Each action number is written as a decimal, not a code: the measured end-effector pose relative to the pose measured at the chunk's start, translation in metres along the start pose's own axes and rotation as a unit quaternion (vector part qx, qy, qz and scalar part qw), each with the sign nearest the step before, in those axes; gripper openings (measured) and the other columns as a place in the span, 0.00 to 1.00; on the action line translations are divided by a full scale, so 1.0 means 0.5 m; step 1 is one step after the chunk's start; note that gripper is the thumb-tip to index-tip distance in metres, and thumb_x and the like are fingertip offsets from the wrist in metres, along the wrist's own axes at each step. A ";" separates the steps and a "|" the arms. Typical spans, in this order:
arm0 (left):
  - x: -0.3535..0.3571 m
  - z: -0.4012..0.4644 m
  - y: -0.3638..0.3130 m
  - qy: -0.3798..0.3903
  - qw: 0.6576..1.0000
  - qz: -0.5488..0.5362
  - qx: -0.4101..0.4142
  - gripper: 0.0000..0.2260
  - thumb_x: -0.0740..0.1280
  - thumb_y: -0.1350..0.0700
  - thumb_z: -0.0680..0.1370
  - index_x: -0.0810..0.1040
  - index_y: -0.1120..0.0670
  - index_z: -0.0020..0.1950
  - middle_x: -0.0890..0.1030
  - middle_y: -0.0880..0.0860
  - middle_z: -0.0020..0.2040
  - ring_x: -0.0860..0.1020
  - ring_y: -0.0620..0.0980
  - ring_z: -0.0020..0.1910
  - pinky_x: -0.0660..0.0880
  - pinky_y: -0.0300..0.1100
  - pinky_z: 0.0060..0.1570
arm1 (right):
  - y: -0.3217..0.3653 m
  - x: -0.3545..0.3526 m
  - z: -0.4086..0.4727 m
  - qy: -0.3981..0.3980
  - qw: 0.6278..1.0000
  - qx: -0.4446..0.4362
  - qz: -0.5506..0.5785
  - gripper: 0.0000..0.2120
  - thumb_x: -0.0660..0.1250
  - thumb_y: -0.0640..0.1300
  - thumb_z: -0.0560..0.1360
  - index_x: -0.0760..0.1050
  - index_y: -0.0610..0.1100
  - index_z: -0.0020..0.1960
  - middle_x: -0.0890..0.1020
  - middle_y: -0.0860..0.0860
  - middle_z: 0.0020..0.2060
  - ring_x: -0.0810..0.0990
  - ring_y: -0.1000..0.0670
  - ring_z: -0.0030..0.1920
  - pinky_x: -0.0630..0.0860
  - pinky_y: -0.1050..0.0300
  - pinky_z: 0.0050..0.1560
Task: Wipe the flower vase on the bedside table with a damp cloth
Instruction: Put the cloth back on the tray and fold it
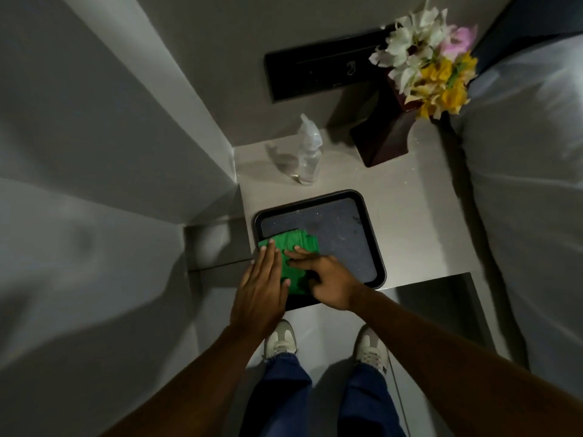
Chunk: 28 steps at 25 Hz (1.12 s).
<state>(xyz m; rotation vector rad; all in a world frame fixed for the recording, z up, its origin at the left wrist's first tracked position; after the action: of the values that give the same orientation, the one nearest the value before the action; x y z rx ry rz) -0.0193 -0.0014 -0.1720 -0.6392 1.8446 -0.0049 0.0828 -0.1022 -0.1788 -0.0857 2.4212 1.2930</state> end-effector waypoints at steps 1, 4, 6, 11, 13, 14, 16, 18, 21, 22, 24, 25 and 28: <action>0.006 0.006 -0.001 0.003 1.000 0.006 -0.001 0.26 0.51 0.50 0.83 0.53 0.61 0.78 0.51 0.58 0.80 0.52 0.57 0.79 0.52 0.54 0.77 | 0.002 -0.017 0.000 -0.064 0.997 0.010 0.032 0.24 0.62 0.26 0.73 0.76 0.39 0.67 0.76 0.46 0.70 0.70 0.48 0.73 0.61 0.57 0.76; -0.001 0.024 -0.009 -0.018 1.000 0.009 -0.006 0.26 0.52 0.48 0.83 0.57 0.60 0.77 0.53 0.58 0.80 0.52 0.57 0.79 0.47 0.52 0.76 | 0.019 -0.107 0.000 -0.345 0.937 0.022 0.061 0.20 0.64 0.29 0.73 0.77 0.40 0.64 0.82 0.42 0.59 0.81 0.44 0.58 0.78 0.44 0.62; -0.006 0.030 -0.013 -0.028 0.999 0.034 0.018 0.25 0.57 0.49 0.82 0.62 0.60 0.76 0.57 0.60 0.79 0.56 0.59 0.78 0.52 0.56 0.75 | 0.049 -0.172 0.036 -0.417 0.906 0.019 0.069 0.24 0.68 0.35 0.74 0.69 0.41 0.70 0.76 0.43 0.65 0.77 0.46 0.61 0.77 0.45 0.63; 0.009 0.044 -0.007 0.006 0.997 0.068 0.018 0.27 0.59 0.47 0.82 0.60 0.58 0.77 0.57 0.60 0.79 0.55 0.60 0.78 0.54 0.57 0.76 | 0.094 -0.283 0.186 -0.346 0.931 0.080 0.081 0.32 0.77 0.44 0.71 0.68 0.41 0.71 0.79 0.44 0.63 0.79 0.45 0.62 0.77 0.53 0.60; 0.013 0.045 -0.007 0.013 0.997 0.074 0.014 0.27 0.59 0.47 0.82 0.60 0.58 0.77 0.56 0.59 0.80 0.54 0.59 0.78 0.54 0.56 0.76 | 0.096 -0.299 0.193 -0.336 0.933 0.124 0.026 0.25 0.77 0.44 0.71 0.74 0.39 0.65 0.83 0.42 0.56 0.82 0.43 0.56 0.78 0.55 0.54; 0.012 0.045 -0.008 0.009 0.997 0.076 0.013 0.27 0.60 0.47 0.81 0.62 0.58 0.77 0.57 0.60 0.79 0.56 0.60 0.78 0.55 0.57 0.75 | 0.099 -0.305 0.184 -0.351 0.929 0.120 0.019 0.22 0.76 0.45 0.72 0.76 0.38 0.62 0.83 0.41 0.54 0.83 0.43 0.54 0.80 0.53 0.55; 0.011 0.044 -0.009 -0.006 0.996 0.083 0.016 0.26 0.62 0.48 0.80 0.65 0.59 0.75 0.61 0.61 0.78 0.60 0.61 0.77 0.59 0.58 0.74 | 0.104 -0.310 0.135 -0.399 0.911 0.081 0.060 0.18 0.76 0.45 0.71 0.79 0.36 0.56 0.85 0.41 0.50 0.84 0.44 0.50 0.82 0.48 0.54; 0.011 0.042 -0.013 -0.021 0.996 0.081 0.017 0.25 0.64 0.49 0.80 0.67 0.60 0.74 0.63 0.62 0.77 0.62 0.62 0.76 0.60 0.59 0.73 | 0.094 -0.297 0.058 -0.435 0.895 0.045 0.092 0.15 0.76 0.45 0.71 0.80 0.39 0.53 0.86 0.44 0.47 0.85 0.46 0.46 0.83 0.48 0.52; 0.016 0.045 -0.015 -0.010 0.996 0.084 0.003 0.26 0.62 0.49 0.81 0.64 0.60 0.75 0.59 0.60 0.78 0.58 0.61 0.77 0.54 0.57 0.75 | 0.061 -0.240 -0.044 -0.428 0.900 0.038 0.076 0.13 0.76 0.44 0.72 0.79 0.43 0.54 0.84 0.49 0.45 0.85 0.48 0.44 0.84 0.53 0.49; 0.018 0.047 -0.015 -0.008 0.996 0.091 -0.003 0.26 0.61 0.49 0.81 0.63 0.59 0.76 0.58 0.60 0.79 0.57 0.61 0.78 0.53 0.57 0.75 | 0.046 -0.214 -0.066 -0.410 0.908 0.046 0.066 0.14 0.76 0.44 0.72 0.78 0.43 0.56 0.83 0.49 0.46 0.84 0.49 0.45 0.84 0.54 0.49; 0.021 0.047 -0.017 -0.010 0.994 0.109 -0.010 0.26 0.62 0.48 0.81 0.64 0.59 0.75 0.59 0.60 0.79 0.58 0.61 0.77 0.53 0.58 0.75 | 0.013 -0.167 -0.094 -0.370 0.925 0.073 0.040 0.18 0.76 0.45 0.72 0.77 0.42 0.59 0.85 0.47 0.47 0.85 0.48 0.46 0.84 0.53 0.49; 0.023 0.046 -0.017 -0.013 0.993 0.114 -0.009 0.26 0.63 0.48 0.80 0.65 0.60 0.75 0.61 0.61 0.78 0.60 0.61 0.77 0.55 0.58 0.75 | -0.001 -0.149 -0.104 -0.360 0.929 0.082 0.029 0.19 0.76 0.46 0.72 0.77 0.41 0.59 0.85 0.45 0.47 0.85 0.46 0.46 0.84 0.52 0.48; 0.028 0.046 -0.019 -0.037 0.993 0.113 0.006 0.27 0.66 0.50 0.78 0.67 0.61 0.73 0.63 0.62 0.77 0.63 0.62 0.75 0.60 0.59 0.73 | -0.028 -0.118 -0.116 -0.370 0.926 0.067 0.024 0.21 0.75 0.47 0.71 0.77 0.40 0.61 0.85 0.43 0.50 0.85 0.44 0.49 0.84 0.49 0.51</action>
<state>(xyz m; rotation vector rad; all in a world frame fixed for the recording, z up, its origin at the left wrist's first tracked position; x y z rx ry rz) 0.0018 -0.0084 -0.1899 -0.4147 1.8349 0.1543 0.1225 -0.1647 -0.1395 0.4283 1.8439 0.9358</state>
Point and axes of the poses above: each hand's wrist, its own z-axis towards the middle knuckle, its own x-axis out of the palm, y = z × x, the point moved 5 cm from there along z, towards the middle knuckle
